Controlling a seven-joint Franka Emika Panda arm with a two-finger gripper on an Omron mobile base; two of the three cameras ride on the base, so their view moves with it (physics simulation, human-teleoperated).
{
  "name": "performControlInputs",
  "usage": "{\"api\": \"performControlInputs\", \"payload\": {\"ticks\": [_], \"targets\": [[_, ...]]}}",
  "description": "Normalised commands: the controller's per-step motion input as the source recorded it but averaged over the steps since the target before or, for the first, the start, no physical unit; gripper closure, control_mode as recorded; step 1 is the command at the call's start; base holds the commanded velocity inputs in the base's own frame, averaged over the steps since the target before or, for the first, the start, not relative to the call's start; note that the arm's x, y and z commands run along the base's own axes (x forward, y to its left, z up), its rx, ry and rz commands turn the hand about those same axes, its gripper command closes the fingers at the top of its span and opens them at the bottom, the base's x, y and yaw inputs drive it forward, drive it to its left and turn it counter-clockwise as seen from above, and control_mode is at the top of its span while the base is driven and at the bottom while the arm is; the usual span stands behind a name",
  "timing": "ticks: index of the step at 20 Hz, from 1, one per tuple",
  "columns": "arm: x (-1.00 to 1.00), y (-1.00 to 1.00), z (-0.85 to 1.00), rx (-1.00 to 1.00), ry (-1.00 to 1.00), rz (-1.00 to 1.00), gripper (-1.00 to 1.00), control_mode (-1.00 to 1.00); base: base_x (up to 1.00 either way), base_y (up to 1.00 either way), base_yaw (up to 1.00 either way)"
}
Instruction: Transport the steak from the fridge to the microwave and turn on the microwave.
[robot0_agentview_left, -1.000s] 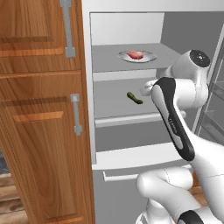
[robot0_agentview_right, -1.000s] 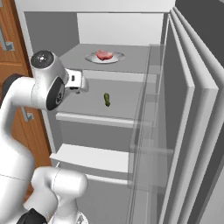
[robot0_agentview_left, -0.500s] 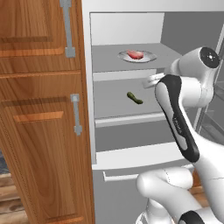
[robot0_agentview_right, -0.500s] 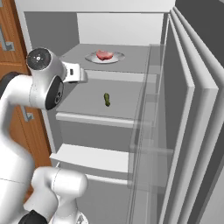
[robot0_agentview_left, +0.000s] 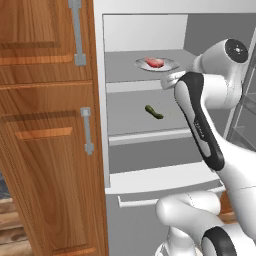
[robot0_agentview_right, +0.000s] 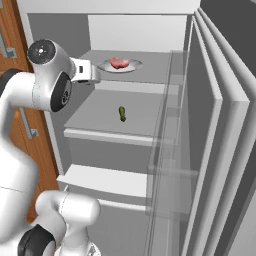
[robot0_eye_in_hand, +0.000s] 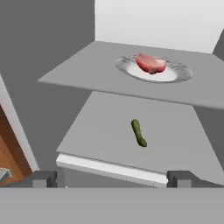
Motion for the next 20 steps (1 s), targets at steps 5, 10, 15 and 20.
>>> {"api": "performControlInputs", "payload": {"ticks": [5, 10, 15, 20], "targets": [[0.23, 0.0, 0.06, -0.01, -0.06, 0.0, -1.0, -1.0, 0.0, 0.0, 0.0], [0.16, 0.0, -0.03, 0.0, -0.14, -0.01, -1.0, -1.0, 0.0, 0.0, 0.0], [0.21, 0.0, 0.12, 0.0, -0.04, -0.01, -1.0, -1.0, 0.0, 0.0, 0.0], [0.34, 0.0, 0.21, 0.0, 0.0, 0.0, -1.0, -1.0, 0.0, 0.0, 0.0]]}}
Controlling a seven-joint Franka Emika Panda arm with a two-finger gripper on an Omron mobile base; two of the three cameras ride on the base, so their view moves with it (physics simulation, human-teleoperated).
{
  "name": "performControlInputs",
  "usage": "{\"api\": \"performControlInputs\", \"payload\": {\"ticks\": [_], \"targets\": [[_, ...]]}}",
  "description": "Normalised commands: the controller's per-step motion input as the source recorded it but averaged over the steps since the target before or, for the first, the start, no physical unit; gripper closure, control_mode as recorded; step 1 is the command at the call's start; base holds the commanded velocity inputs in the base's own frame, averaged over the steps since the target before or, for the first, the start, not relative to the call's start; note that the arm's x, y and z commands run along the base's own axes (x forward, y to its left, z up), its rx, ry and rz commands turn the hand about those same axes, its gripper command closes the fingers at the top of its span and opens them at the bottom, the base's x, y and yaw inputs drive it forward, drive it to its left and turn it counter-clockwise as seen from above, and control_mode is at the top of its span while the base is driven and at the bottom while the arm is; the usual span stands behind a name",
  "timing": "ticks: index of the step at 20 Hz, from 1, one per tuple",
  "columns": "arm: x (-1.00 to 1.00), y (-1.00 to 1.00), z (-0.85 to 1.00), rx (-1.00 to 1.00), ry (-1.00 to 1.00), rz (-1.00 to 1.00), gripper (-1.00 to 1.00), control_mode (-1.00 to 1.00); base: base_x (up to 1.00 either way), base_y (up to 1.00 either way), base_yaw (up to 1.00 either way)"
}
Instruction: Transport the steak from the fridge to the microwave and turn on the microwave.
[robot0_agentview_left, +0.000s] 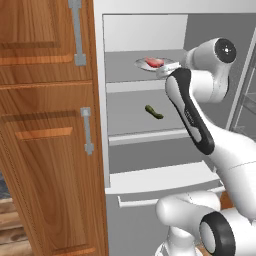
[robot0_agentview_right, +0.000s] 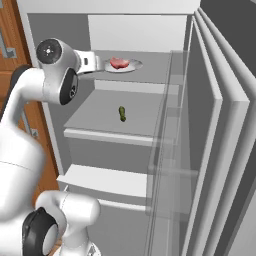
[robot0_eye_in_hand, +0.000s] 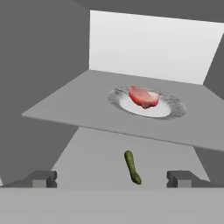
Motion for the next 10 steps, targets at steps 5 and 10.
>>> {"api": "performControlInputs", "payload": {"ticks": [5, 10], "targets": [[0.37, 0.0, 0.2, 0.0, 0.0, 0.0, -1.0, -1.0, 0.0, 0.0, 0.0], [0.3, -0.04, 0.05, 0.0, 0.0, 0.0, -1.0, -1.0, 0.0, 0.0, 0.0]]}}
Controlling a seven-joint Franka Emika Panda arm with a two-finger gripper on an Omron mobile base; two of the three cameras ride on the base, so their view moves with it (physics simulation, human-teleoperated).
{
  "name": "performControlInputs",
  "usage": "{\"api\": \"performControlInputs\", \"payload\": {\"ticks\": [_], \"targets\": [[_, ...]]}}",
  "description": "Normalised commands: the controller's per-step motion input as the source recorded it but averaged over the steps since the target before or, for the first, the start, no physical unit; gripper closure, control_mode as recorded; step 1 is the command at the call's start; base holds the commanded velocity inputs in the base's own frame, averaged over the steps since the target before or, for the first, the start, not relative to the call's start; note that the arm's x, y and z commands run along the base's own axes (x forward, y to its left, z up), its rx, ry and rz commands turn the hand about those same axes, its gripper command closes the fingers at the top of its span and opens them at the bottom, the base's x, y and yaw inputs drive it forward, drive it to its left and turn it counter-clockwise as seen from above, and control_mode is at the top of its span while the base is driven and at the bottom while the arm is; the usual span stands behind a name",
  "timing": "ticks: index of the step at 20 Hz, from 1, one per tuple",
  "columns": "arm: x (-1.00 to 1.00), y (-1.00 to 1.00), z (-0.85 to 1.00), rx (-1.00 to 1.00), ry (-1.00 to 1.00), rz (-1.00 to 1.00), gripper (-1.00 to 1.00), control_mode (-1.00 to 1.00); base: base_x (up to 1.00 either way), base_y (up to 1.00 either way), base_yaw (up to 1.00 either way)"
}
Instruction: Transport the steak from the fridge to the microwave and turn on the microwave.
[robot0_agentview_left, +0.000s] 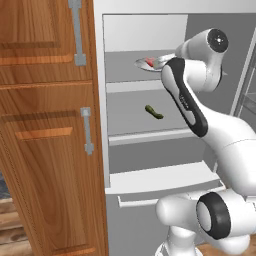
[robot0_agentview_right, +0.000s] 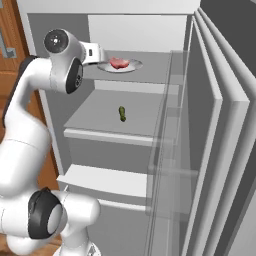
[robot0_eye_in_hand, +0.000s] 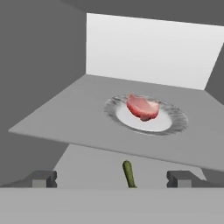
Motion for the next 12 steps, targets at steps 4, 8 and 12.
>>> {"api": "performControlInputs", "payload": {"ticks": [4, 8, 12], "targets": [[0.18, -0.09, -0.19, 0.0, 0.0, 0.0, -1.0, -1.0, 0.0, 0.0, 0.0], [0.17, -0.08, -0.27, 0.0, 0.0, 0.0, -1.0, -1.0, 0.0, 0.0, 0.0], [0.21, -0.14, -0.14, 0.0, 0.0, 0.0, -1.0, -1.0, 0.0, 0.0, 0.0]]}}
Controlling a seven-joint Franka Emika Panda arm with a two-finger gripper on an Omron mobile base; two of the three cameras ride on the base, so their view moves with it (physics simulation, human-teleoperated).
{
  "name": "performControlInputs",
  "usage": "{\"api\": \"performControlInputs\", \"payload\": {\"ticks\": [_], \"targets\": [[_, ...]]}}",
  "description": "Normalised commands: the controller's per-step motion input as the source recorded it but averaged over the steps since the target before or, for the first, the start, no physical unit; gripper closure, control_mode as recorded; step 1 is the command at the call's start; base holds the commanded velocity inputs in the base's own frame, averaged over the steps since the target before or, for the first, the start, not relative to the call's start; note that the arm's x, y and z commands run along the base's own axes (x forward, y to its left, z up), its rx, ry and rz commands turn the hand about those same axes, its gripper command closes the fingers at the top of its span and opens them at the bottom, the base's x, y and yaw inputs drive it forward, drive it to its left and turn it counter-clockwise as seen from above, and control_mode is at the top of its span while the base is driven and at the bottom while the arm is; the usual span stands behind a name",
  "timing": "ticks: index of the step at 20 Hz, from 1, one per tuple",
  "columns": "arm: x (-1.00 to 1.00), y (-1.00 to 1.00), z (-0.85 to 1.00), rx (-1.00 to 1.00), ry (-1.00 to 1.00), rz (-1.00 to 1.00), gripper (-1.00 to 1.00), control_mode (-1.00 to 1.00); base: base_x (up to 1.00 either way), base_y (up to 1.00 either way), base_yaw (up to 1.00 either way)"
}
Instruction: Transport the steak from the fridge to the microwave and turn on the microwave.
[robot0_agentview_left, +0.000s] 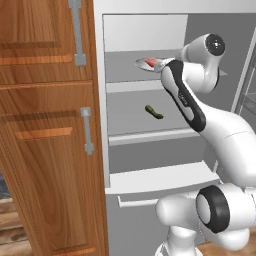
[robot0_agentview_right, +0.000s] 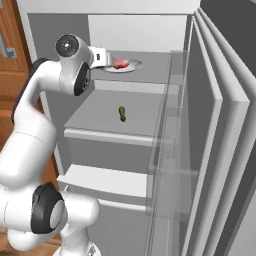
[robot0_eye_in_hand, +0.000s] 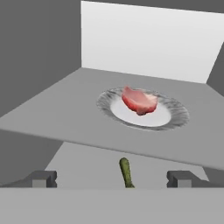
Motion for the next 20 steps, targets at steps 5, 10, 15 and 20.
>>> {"api": "performControlInputs", "payload": {"ticks": [5, 10, 15, 20], "targets": [[0.31, -0.1, -0.02, 0.0, 0.0, 0.0, -1.0, -1.0, 0.0, 0.0, 0.0], [0.27, -0.04, 0.0, 0.0, 0.0, 0.0, -1.0, -1.0, 0.0, 0.0, 0.0], [0.27, 0.0, 0.0, 0.0, 0.02, -0.02, -1.0, -1.0, 0.0, 0.0, 0.0], [0.32, 0.0, 0.0, 0.0, 0.05, -0.05, -1.0, -1.0, 0.0, 0.0, 0.0]]}}
